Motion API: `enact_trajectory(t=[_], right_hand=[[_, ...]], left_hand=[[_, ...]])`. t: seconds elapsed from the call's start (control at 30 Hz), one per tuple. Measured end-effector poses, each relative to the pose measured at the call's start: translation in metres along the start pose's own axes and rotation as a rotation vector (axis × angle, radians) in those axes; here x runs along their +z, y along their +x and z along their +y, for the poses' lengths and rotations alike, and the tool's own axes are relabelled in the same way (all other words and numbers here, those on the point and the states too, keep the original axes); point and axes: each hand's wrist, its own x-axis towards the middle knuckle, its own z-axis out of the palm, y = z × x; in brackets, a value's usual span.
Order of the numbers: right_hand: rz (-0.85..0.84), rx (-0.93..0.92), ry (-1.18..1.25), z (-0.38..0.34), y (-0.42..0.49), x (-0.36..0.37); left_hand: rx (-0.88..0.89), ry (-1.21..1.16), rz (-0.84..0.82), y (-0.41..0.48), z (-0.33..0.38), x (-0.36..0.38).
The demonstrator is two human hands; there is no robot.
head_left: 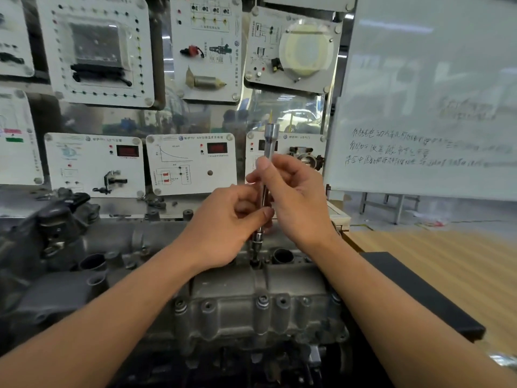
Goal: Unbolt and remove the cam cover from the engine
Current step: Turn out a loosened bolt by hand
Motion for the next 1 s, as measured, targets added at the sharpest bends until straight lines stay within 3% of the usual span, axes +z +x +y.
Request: enact_trajectory(t=[0.13, 0.3, 0.5, 0.6, 0.83, 1.0], right_hand=[[0.063, -0.027, 0.01, 0.0032, 0.0024, -0.0014], [0.056, -0.046, 0.028, 0.0087, 0.0069, -0.0007], [-0.08, -0.038, -0.03, 0.0106, 0.0046, -0.0044], [-0.107, 0.011, 0.075, 0.0064, 0.0002, -0.0052], [-0.004, -0.082, 0.023, 0.0072, 0.0004, -0.002], [0.042, -0.085, 0.043, 0.0071, 0.0022, -0.003]], left_hand=[[0.022, 0.081, 0.107, 0.0027, 0.0013, 0.0016], [0.01, 0.169, 0.125, 0.0043, -0.0002, 0.0002], [-0.03, -0.1, -0.025, -0.0003, 0.0048, -0.0011], [-0.028, -0.102, -0.05, -0.0038, 0.0044, -0.0011], [0.095, 0.124, 0.097, -0.0002, 0.0057, 0.0032], [0.057, 0.161, 0.173, 0.001, 0.0034, 0.0034]])
